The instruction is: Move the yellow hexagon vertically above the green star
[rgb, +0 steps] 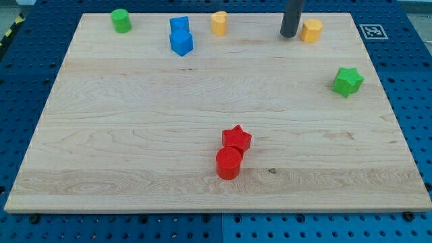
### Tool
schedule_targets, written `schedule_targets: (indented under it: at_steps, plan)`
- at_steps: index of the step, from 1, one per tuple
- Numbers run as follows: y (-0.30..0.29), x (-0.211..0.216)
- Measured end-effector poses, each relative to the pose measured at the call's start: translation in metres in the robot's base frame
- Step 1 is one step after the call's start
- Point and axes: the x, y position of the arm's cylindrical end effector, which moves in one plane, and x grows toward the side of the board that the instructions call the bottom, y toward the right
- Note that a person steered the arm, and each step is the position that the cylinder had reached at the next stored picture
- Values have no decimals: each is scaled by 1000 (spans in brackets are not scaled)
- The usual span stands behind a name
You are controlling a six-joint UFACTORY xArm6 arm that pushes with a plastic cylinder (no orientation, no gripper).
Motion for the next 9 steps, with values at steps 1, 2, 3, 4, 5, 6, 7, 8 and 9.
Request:
schedule_targets:
  at_steps: [1,2,3,4,5,6,7,8,9]
  plan:
    - [9,5]
    - [33,11]
    - [48,11]
    - [57,11]
    - [63,11]
    - [65,18]
    - [72,32]
    - [80,32]
    - [83,33]
